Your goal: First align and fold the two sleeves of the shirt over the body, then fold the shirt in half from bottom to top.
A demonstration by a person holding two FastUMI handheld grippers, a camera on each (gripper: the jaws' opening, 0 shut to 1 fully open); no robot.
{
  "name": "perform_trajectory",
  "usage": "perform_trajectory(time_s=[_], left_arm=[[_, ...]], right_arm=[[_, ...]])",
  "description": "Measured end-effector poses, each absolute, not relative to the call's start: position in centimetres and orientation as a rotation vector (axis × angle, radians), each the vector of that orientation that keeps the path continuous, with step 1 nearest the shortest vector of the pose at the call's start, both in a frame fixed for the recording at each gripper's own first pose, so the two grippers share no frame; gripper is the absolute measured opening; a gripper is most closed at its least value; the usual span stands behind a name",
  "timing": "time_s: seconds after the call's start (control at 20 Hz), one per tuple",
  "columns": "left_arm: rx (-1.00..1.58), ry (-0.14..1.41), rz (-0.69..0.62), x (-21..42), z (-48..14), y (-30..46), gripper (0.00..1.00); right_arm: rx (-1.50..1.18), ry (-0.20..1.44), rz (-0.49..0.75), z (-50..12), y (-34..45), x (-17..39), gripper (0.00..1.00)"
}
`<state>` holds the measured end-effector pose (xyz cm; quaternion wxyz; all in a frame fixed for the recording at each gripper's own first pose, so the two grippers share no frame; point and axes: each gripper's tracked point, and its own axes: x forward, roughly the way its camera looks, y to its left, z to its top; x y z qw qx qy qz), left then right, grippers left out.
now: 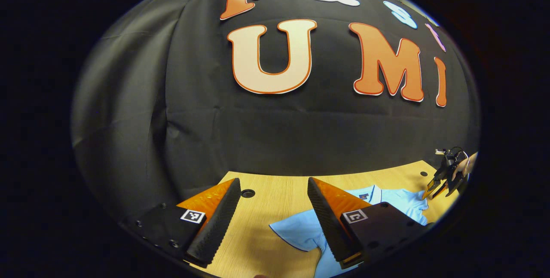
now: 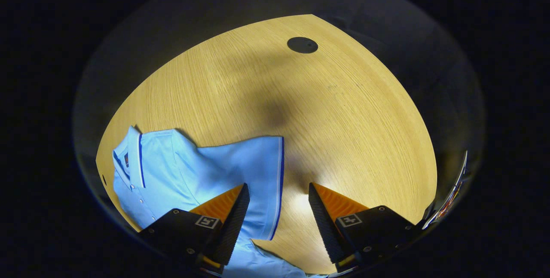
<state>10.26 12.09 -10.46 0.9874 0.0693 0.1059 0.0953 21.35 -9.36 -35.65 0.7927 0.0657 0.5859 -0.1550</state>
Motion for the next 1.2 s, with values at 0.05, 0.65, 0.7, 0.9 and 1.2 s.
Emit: perform_trajectory(time_s=[0.05,0.65,0.7,0.9,1.2], left_arm=[[0.135,0.212,0.192,10.2,-10.5,12.2,1.00],[0.129,0.223,0.195,9.3,-11.0,12.4,1.00],[0.130,0.222,0.195,9.2,-10.9,12.4,1.00],[0.123,0.228,0.198,9.1,-11.1,12.5,1.00],[0.115,0.233,0.195,9.0,-11.6,12.7,1.00]], right_arm=[[0.140,1.263,-0.329,-35.7,-9.3,21.4,0.83],[0.169,1.271,-0.368,-36.3,-9.3,21.1,0.40],[0.174,1.269,-0.372,-36.5,-9.2,21.1,0.20],[0.153,1.247,-0.354,-36.3,-8.5,21.3,0.00],[0.138,1.131,-0.295,-32.2,-6.3,22.4,0.00]])
